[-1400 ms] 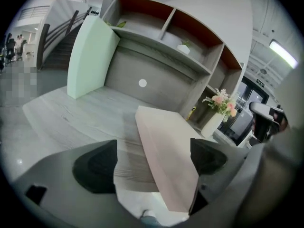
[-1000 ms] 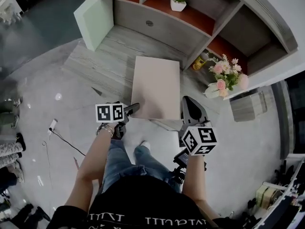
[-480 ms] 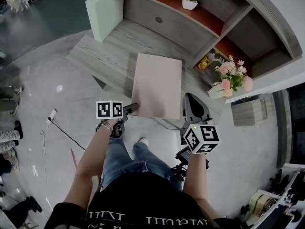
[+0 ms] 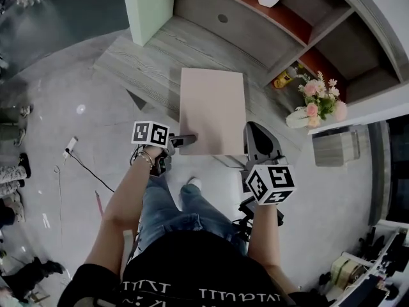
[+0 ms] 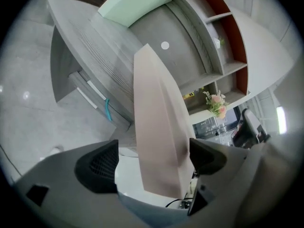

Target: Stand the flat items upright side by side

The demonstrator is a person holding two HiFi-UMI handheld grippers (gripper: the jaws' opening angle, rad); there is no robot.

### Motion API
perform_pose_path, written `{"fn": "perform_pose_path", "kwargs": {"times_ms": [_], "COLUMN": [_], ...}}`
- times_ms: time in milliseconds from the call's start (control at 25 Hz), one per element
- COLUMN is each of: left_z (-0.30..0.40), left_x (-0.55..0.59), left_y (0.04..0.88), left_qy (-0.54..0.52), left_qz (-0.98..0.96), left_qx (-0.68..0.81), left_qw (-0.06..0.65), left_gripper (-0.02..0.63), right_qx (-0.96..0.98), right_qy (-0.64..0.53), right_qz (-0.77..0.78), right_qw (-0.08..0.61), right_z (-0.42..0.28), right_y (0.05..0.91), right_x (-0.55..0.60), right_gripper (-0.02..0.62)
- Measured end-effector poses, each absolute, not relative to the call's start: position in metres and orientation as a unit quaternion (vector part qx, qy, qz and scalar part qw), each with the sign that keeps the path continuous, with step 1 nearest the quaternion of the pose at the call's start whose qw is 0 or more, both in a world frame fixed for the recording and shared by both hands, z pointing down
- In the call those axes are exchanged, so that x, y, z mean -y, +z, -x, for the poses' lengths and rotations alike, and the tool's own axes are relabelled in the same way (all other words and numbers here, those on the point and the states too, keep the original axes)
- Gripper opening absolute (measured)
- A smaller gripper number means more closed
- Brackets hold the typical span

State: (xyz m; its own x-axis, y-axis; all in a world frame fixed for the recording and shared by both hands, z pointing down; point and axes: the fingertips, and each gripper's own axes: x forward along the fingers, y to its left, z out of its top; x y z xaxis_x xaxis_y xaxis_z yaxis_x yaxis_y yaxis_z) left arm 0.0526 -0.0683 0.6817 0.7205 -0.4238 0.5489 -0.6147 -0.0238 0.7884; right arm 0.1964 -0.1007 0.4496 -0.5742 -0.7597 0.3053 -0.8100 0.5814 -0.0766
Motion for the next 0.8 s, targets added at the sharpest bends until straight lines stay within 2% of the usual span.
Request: {"fn": "perform_pose_path", "kwargs": {"times_ms": [160, 280, 320, 520, 800], "left_z": [-0.065, -0.071, -0.071, -0.066, -0.046], "left_x": [0.076, 0.074, 0.074, 0.074, 0.088], "left_y": [0.684, 0.681, 0.680, 0.670, 0.636], "left_qy": [0.028, -0.004, -0.005, 0.031, 0.123], "left_qz": [-0.706, -0.691, -0.687, -0.679, -0.686], "left_qx": [0.325, 0.289, 0.287, 0.300, 0.328], "left_qw": [0.628, 0.662, 0.667, 0.670, 0.637], "left_gripper": [0.443, 0.354, 0.347, 0.339, 0.339], "right_qx": [0.882, 0.882, 0.881, 0.878, 0.880], "right_qy": [0.100, 0.092, 0.089, 0.087, 0.082], "right_qz": [-0.444, -0.444, -0.445, -0.456, -0.459], "right_qw": [0.126, 0.131, 0.134, 0.114, 0.089], "right_z": [-0.196, -0.197, -0.199, -0.212, -0.217], "right_y": [0.449, 0.448, 0.447, 0.434, 0.418], "right_x": [0.096, 0.095, 0.095, 0.103, 0.112], "right_gripper": [0.015, 0.015, 0.015, 0.015, 0.015]}}
